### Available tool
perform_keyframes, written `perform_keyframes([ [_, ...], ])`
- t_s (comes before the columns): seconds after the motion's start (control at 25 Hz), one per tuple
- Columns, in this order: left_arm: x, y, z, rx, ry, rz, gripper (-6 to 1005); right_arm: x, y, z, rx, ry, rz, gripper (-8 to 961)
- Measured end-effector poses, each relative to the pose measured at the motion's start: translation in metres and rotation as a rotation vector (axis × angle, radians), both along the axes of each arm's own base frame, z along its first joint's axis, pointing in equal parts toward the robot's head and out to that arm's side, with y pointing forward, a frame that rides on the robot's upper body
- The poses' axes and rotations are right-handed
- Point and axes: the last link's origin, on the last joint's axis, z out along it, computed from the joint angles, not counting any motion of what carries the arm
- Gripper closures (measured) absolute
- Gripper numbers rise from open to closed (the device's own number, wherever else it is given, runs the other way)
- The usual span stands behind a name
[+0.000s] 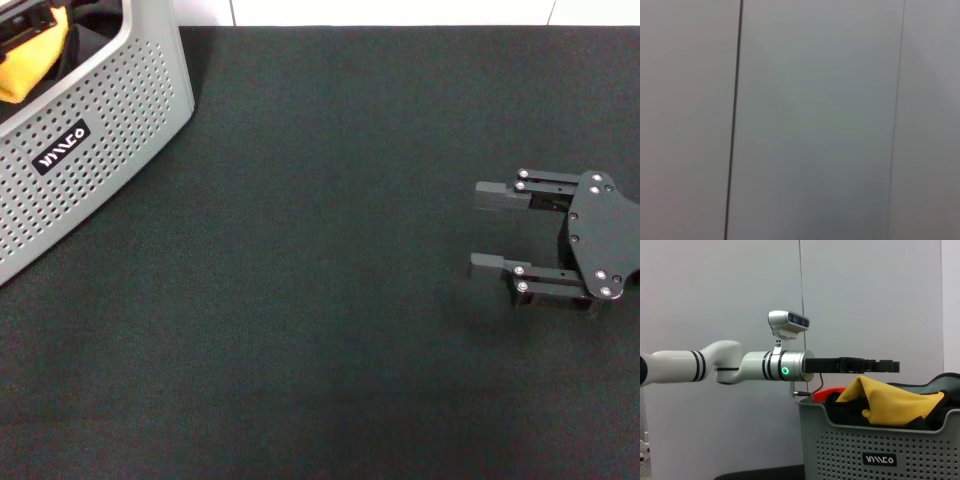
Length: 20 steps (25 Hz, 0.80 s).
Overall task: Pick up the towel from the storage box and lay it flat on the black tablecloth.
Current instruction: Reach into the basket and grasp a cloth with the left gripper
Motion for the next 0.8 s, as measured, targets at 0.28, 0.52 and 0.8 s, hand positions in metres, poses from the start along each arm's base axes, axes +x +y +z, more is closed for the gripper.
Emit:
perform_keyframes([
  [0.28, 0.005, -0.019, 0.028, 0.064, 0.077, 0.022, 317, 0.001, 0.002, -0.002, -0.008, 0.001, -0.009, 329],
  [0.52, 0.003, -0.033, 0.043, 0.097, 0.211, 0.086, 318, 0.002, 0.000, -0.003, -0.016, 0.004, -0.013, 330],
  [0.8, -0.016, -0.041, 0.058, 0.144, 0.284, 0.175, 318, 0.002, -0.003, -0.005, -0.028, 0.008, -0.013, 332],
])
